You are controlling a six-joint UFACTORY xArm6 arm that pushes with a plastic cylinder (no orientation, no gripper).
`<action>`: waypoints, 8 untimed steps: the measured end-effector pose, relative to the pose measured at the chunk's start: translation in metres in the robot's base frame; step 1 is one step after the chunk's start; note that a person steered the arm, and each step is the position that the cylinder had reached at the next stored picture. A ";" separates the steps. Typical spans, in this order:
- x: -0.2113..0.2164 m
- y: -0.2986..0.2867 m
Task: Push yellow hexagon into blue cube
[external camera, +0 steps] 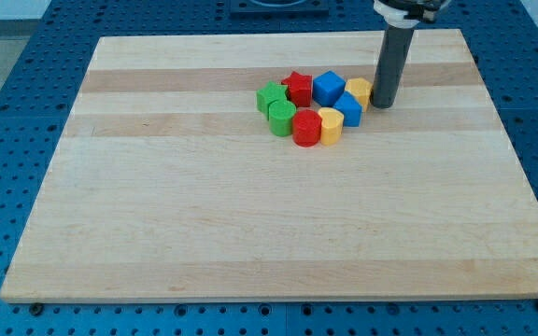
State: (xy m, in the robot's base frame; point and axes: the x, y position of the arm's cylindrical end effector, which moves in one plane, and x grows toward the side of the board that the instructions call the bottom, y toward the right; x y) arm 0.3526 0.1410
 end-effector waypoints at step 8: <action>0.021 0.107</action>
State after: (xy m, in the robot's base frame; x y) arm 0.3738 0.2478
